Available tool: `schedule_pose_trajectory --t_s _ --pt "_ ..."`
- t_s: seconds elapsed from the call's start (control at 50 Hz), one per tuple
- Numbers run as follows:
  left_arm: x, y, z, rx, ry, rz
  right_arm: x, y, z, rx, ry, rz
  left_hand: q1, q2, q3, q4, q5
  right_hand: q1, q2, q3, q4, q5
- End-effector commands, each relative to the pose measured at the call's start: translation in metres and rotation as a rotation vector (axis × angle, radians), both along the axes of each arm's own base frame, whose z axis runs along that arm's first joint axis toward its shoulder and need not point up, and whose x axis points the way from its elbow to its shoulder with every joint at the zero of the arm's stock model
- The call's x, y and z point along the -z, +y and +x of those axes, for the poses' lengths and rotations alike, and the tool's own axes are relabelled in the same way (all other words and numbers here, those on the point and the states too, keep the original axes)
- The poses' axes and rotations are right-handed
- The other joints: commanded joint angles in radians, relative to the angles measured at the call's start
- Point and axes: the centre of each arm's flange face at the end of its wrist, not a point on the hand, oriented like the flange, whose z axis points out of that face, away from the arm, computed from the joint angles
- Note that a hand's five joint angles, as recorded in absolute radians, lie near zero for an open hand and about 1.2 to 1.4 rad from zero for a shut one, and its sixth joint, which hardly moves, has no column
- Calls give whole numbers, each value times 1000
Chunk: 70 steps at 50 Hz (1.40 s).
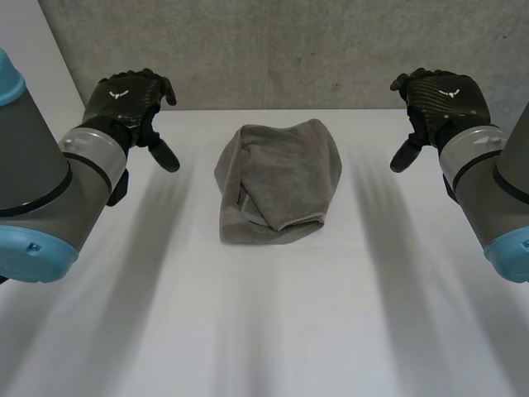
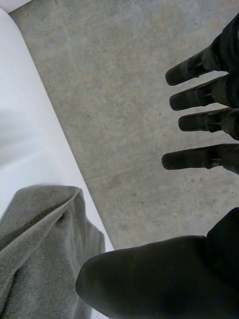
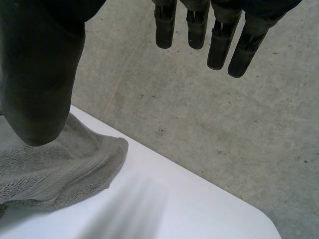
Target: Fold the towel.
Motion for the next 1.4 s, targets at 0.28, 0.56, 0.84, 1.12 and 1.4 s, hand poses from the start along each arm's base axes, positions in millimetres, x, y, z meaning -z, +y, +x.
schedule_pose_trajectory --t_s 0.28,0.56,0.84,1.12,1.4 --pt "106 -31 -26 26 -77 188 101 0 64 -354 318 61 -60 -52 -51 -54 -31 -54 -76 -70 -86 -59" --pt "160 -67 -56 31 4 278 161 -17 109 -300 474 -55 -48 -40 -40 -42 -19 287 265 271 256 283" --pt "181 -67 -76 65 135 416 156 -23 111 -291 475 -76 28 36 36 34 57 1168 1146 1151 1136 1163" --pt "170 -35 -102 193 247 535 117 29 32 -389 517 122 552 560 561 558 581 1168 1146 1151 1136 1163" --pt "156 -3 -91 193 203 585 94 100 -17 -611 571 149 1129 1137 1137 1135 1158 1168 1146 1151 1136 1163"
